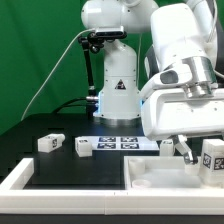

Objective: Assemble one leg

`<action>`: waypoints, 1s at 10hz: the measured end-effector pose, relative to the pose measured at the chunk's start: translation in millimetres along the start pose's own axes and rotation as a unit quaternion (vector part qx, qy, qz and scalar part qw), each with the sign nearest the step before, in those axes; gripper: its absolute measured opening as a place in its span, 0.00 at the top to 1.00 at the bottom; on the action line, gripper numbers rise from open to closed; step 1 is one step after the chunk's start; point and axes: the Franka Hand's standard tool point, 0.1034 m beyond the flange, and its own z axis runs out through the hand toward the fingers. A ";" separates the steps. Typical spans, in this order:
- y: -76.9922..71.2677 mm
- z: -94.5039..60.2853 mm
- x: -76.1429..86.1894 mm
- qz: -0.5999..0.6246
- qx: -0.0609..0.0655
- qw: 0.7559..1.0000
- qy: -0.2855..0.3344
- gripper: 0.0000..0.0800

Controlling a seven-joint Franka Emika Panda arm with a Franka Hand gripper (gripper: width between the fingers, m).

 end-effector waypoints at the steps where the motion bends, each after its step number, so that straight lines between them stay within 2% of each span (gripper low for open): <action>1: 0.0 0.0 0.0 0.000 0.000 1.000 0.000 0.20; 3: 0.3 -0.9 0.5 0.000 0.001 1.000 -0.003 0.19; 5: 2.8 -21.2 16.9 -0.006 0.002 1.000 -0.009 0.19; 6: 1.9 -26.3 21.4 -0.008 0.004 1.000 -0.014 0.19; 9: 0.0 -24.2 18.7 -0.008 0.010 1.000 -0.028 0.19; 10: -2.0 -20.6 15.1 -0.005 0.016 0.999 -0.047 0.19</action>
Offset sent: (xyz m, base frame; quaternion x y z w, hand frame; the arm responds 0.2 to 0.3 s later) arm -0.0087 -0.0165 0.0367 -0.0137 -0.0508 -0.0216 0.9984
